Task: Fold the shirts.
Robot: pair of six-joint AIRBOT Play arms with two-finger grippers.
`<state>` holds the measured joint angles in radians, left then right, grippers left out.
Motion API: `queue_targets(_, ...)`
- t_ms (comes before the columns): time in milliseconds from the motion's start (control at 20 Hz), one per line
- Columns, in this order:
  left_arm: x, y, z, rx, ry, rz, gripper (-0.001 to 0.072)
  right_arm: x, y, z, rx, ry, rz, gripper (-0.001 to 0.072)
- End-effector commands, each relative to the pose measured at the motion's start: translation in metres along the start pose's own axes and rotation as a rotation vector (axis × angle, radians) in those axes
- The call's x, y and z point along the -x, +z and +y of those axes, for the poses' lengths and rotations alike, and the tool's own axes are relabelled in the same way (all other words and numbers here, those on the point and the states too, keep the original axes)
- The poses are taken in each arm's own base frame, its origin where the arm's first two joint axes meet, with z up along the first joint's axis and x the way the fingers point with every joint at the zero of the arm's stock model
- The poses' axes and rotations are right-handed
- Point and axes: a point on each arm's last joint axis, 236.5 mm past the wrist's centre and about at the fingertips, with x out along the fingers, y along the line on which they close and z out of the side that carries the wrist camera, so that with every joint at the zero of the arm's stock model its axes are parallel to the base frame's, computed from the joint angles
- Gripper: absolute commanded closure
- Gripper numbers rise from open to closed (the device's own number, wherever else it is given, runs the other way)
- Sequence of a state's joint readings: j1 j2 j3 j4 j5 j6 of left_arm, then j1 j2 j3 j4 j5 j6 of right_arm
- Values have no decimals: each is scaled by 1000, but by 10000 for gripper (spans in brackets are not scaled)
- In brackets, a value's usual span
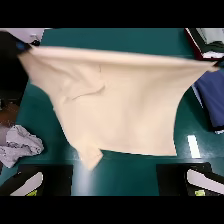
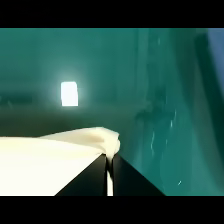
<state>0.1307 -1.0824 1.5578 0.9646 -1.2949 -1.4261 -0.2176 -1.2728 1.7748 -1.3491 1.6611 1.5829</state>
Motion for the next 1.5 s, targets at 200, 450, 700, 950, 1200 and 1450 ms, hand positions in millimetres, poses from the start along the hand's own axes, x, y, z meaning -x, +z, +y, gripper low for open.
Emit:
queue_targets(200,-130,-55,95,122,36,215,681,-149,19,34,106,-2,82,698)
queue_targets(450,-148,-27,107,109,42,88,681,-168,63,46,55,17,-89,698)
queue_targets(700,-156,-25,123,98,85,70,680,-167,70,37,67,-22,-120,698)
queue_targets(950,-171,-76,138,95,97,266,681,-184,30,30,66,-42,26,698)
queue_targets(1200,-158,-121,167,83,212,459,680,-220,-21,30,53,-32,160,698)
queue_targets(1450,-156,-146,165,107,195,543,680,-233,-49,48,67,3,225,696)
